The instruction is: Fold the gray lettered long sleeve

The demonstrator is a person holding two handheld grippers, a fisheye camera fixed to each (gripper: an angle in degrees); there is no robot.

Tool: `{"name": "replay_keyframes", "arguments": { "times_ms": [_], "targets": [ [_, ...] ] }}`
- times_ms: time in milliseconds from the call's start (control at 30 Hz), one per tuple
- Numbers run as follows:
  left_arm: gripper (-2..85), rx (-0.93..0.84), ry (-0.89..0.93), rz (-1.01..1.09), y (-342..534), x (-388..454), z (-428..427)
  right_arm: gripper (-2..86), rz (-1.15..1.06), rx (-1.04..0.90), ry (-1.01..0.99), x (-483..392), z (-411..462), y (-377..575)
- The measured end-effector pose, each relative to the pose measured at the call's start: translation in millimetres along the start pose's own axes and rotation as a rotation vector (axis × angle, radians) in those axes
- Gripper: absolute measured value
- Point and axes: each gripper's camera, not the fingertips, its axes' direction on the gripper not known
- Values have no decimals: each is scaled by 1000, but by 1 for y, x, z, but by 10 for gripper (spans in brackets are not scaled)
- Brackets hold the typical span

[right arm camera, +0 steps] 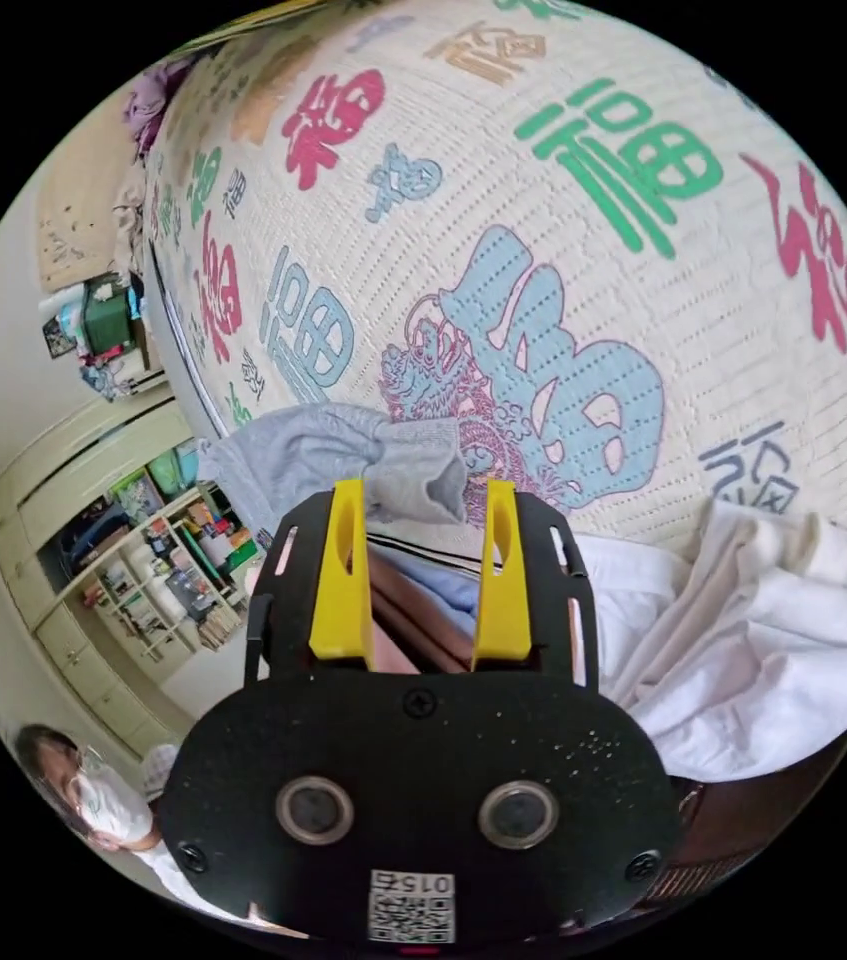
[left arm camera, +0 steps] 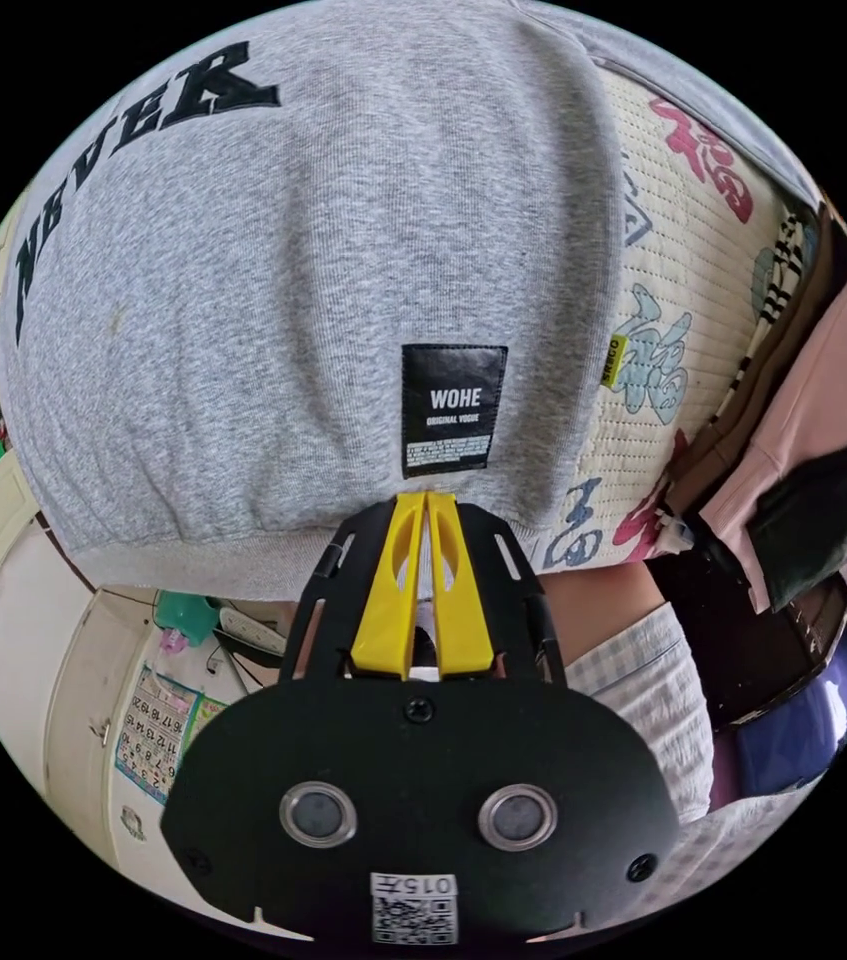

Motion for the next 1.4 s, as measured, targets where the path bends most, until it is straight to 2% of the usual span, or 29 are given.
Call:
{"name": "replay_keyframes", "arguments": {
  "times_ms": [67,167,233,333,467,567,633,700,733,767,800,900,1033,1100,1167,1200,1233,1400],
  "targets": [
    [-7,-13,-5,5,-5,0,1,122,4,-14,-81,2,10,-5],
    [-8,-16,-13,7,-9,-2,1,41,-36,40,37,-22,4,-1],
    [-8,-9,-17,9,-11,-6,0,21,-134,129,63,-56,-13,10],
    [-8,9,-18,29,-11,-13,-3,8,-309,265,92,-134,-39,44],
    [-8,37,16,62,-8,-30,-10,2,-651,372,159,-296,-34,125],
    [-7,38,139,117,-3,-57,-21,1,-922,363,178,-416,13,200],
    [-5,76,305,181,6,-93,-47,1,-1071,274,171,-476,65,245],
    [-1,174,472,159,16,-131,-74,0,-1197,117,169,-529,154,299],
    [3,260,599,120,24,-160,-92,0,-1214,86,169,-537,179,311],
    [9,305,668,97,28,-175,-99,0,-1231,34,172,-548,231,332],
    [21,402,820,57,35,-204,-112,0,-1205,-20,176,-552,285,349],
    [101,557,1194,25,37,-263,-118,0,-1126,-124,211,-550,408,389],
    [173,491,1472,37,6,-302,-93,0,-1053,-185,274,-549,503,439],
    [169,431,1547,63,-7,-307,-85,-1,-1035,-198,371,-557,541,469],
    [136,348,1543,80,-15,-311,-79,-1,-1040,-189,445,-569,561,488],
    [87,297,1509,92,-18,-315,-78,-1,-1039,-191,472,-578,571,498],
    [56,304,1510,111,-16,-323,-81,-1,-1033,-190,482,-582,575,502],
    [20,370,1489,82,9,-375,-109,0,-1012,-174,421,-624,605,547]
  ]
}}
